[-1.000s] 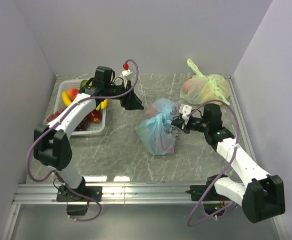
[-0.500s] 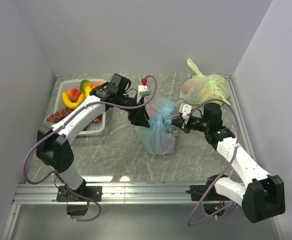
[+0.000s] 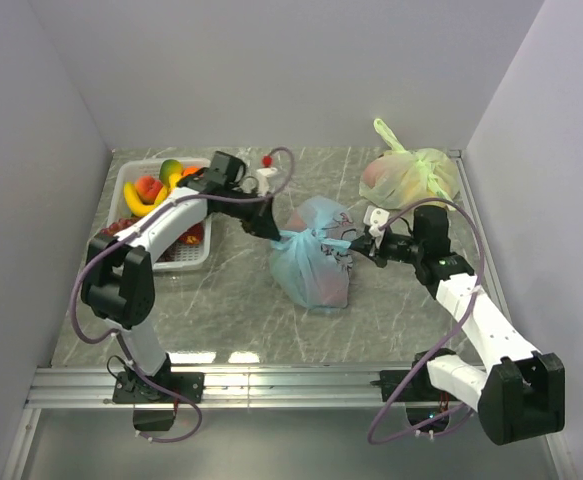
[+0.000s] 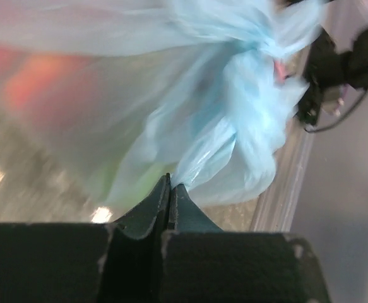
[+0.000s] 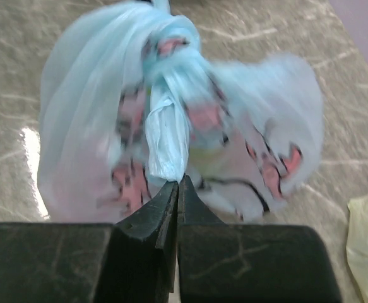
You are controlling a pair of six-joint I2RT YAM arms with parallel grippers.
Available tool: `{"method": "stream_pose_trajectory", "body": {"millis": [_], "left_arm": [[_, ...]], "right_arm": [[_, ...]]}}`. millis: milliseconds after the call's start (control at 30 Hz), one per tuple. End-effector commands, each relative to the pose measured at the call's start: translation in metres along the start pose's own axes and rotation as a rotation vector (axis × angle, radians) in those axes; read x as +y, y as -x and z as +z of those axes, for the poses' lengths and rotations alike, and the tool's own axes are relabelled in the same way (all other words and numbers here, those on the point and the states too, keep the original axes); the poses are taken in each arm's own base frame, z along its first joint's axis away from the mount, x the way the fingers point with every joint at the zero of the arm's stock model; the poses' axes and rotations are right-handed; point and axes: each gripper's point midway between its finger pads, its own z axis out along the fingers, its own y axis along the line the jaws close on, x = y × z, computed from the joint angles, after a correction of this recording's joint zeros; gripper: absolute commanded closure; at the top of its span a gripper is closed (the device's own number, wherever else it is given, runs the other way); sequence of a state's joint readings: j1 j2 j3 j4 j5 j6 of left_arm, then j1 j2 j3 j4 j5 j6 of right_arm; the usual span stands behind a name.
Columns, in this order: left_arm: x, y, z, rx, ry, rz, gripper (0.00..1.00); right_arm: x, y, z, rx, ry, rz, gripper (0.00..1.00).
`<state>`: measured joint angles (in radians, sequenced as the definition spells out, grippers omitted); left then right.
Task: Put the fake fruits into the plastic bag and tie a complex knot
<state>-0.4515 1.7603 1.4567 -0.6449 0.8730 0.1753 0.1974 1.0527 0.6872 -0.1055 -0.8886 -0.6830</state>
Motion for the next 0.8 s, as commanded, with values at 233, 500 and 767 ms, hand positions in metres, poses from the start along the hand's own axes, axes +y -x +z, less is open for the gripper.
{"method": "stream_pose_trajectory", "body": {"millis": [233, 500, 767], "left_arm": [[0.045, -0.025, -0.051, -0.038, 0.205, -0.078, 1.00], [0.076, -0.036, -0.055, -0.027, 0.314, -0.076, 1.00], [0.035, 0.011, -0.045, -0.088, 0.136, 0.129, 0.79]], "right_arm": [[-0.036, -0.018, -0.038, 0.095, -0.106, 0.000, 1.00], [-0.041, -0.049, -0.059, 0.192, -0.134, 0.058, 1.00], [-0.036, -0.006, -0.045, 0.144, -0.052, 0.093, 0.93]]}}
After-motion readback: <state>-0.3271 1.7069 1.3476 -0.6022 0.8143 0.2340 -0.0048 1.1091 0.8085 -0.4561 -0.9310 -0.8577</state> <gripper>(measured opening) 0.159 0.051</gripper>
